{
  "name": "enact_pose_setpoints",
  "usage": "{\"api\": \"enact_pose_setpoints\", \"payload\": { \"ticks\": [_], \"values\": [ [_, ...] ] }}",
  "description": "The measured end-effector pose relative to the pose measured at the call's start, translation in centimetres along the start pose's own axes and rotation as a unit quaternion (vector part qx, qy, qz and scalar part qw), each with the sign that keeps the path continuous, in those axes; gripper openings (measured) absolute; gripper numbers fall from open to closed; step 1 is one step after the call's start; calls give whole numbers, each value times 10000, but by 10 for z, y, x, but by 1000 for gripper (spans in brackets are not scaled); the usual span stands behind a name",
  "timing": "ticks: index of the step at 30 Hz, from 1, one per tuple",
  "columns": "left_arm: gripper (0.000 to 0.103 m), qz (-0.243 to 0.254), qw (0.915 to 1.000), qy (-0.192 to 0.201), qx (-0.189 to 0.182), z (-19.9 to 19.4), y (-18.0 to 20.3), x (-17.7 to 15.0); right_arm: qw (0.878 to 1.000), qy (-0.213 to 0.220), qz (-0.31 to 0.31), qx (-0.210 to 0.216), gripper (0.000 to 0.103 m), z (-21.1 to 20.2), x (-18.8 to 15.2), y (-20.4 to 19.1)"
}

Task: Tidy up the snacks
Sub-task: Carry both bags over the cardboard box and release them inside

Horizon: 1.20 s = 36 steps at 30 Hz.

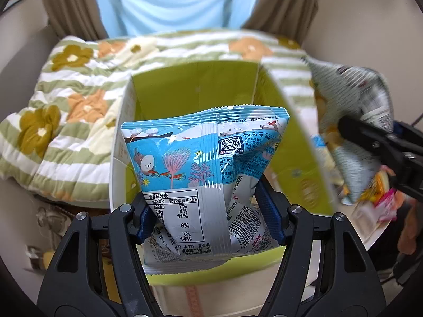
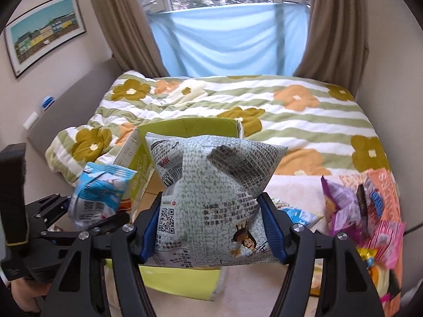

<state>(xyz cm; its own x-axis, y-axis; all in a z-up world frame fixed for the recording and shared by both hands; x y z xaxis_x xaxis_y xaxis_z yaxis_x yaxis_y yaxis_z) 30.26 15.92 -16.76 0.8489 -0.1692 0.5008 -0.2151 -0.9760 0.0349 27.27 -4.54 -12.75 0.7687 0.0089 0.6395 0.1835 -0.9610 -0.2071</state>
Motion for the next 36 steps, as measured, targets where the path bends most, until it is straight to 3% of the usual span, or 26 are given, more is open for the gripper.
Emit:
{"api": "enact_pose_setpoints", "payload": {
  "ticks": [2, 5, 7, 9, 17, 20, 26, 27, 31, 33, 36],
  "values": [
    [64, 64, 9999, -135, -50, 13, -5, -1, 9999, -86, 132, -49, 63, 7, -3, -4],
    [72, 132, 9993, -350, 34, 26, -7, -4, 9994, -242, 216, -117, 63, 17, -6, -9],
    [92, 37, 9990, -444, -7, 31, -11, -6, 9994, -286, 186, -104, 63, 21, -7, -13],
    [97, -103, 9989, -441, -97, 28, -15, -8, 9995, -297, 80, -57, 63, 26, -6, -15],
    [97, -287, 9992, -274, 94, 1, -23, -29, 9982, -412, -291, 325, 63, 40, -10, -31],
    [97, -343, 9988, -212, 286, -6, -29, -32, 9967, -542, -472, 384, 63, 52, -12, -41],
    [97, -605, 9976, 5, 332, -19, -44, -37, 9960, -569, -491, 477, 65, 58, -18, -46],
    [97, -626, 9974, 37, 355, -20, -46, -38, 9963, -530, -459, 496, 66, 58, -18, -45],
    [97, -678, 9968, 61, 413, -26, -48, -44, 9958, -595, -252, 651, 100, 57, -22, -44],
    [97, -696, 9967, 73, 402, -28, -49, -48, 9947, -605, -71, 827, 101, 53, -26, -41],
    [97, -708, 9968, 75, 358, -29, -49, -53, 9956, -540, 60, 767, 101, 47, -32, -38]
  ]
}}
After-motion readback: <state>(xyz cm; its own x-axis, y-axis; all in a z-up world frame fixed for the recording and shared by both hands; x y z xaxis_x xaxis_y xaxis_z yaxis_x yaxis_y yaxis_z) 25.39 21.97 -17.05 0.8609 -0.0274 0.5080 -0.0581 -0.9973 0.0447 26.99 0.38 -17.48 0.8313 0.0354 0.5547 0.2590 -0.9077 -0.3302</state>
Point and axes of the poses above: each gripper's, at about its wrist camera, not at the fingertips, and z roughly the way its jaws point, y to its right, x to its top, the point moved 2 cm from there along z, roughly the way its jaws point, and after that the axes turned 2 degrees about x, right-handed, at the moved point
